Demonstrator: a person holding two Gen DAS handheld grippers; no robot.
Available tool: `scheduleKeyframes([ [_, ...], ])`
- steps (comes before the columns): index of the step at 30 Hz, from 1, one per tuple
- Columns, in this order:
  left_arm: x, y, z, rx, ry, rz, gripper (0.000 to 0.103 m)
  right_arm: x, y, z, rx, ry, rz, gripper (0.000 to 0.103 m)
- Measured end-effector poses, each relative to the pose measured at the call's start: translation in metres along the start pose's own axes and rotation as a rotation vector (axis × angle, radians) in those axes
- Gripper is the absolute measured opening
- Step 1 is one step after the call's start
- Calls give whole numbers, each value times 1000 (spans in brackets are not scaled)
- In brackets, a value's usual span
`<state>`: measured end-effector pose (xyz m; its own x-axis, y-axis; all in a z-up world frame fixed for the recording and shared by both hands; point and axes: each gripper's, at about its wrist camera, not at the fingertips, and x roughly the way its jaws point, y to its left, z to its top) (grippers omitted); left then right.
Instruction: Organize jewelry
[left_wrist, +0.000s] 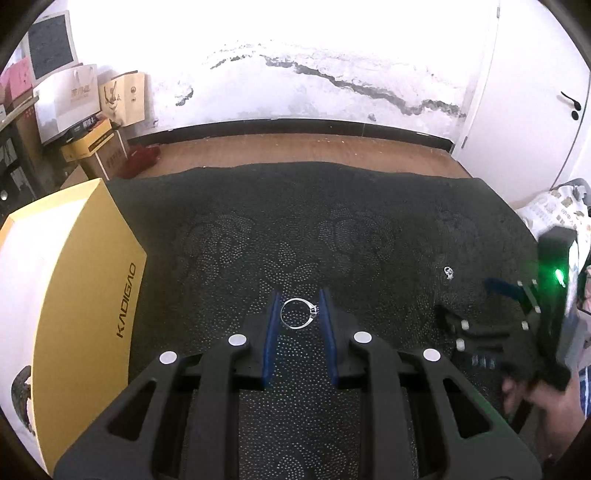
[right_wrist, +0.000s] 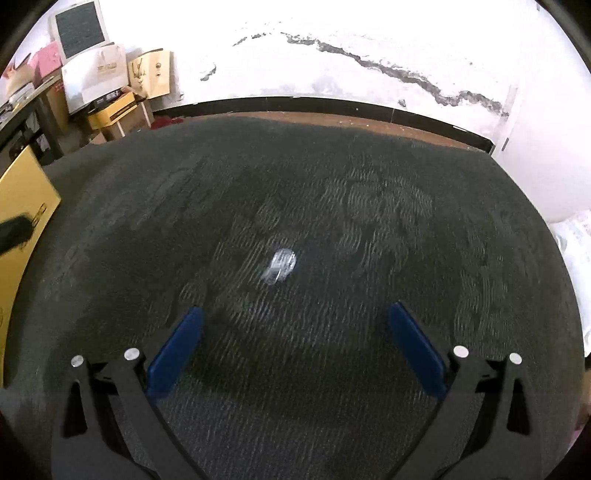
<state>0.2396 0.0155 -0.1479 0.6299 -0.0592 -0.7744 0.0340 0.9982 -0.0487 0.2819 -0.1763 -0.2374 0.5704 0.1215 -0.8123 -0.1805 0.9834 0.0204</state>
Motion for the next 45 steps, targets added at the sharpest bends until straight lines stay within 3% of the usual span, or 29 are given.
scheduleKeyframes([
  [4, 1, 8, -2, -9, 13, 2, 22, 9, -3, 11, 6, -3, -9, 96],
  [5, 2, 9, -1, -11, 17, 4, 22, 9, -3, 13, 9, -8, -9, 90],
  [8, 3, 12, -1, -11, 21, 5, 22, 4, -1, 17, 15, -30, -3, 52],
  [9, 3, 12, -1, -11, 22, 4, 22, 4, 0, 18, 20, -24, -1, 48],
  [11, 3, 11, -1, -11, 22, 2, 22, 2, 1, 19, 14, -24, -1, 29],
  [14, 2, 8, -1, -2, 20, 1, 22, 2, 3, 21, 17, -15, 31, 13],
  [29, 1, 5, 2, 12, 12, 19, 22, -24, -1, 19, 45, -35, 24, 13],
  [39, -23, 13, 9, 7, -13, 33, 22, -94, 18, 30, 14, -107, 56, 13],
  [45, -66, 35, 14, -24, -46, 34, 22, -148, 62, 41, -33, -177, 108, 13],
])
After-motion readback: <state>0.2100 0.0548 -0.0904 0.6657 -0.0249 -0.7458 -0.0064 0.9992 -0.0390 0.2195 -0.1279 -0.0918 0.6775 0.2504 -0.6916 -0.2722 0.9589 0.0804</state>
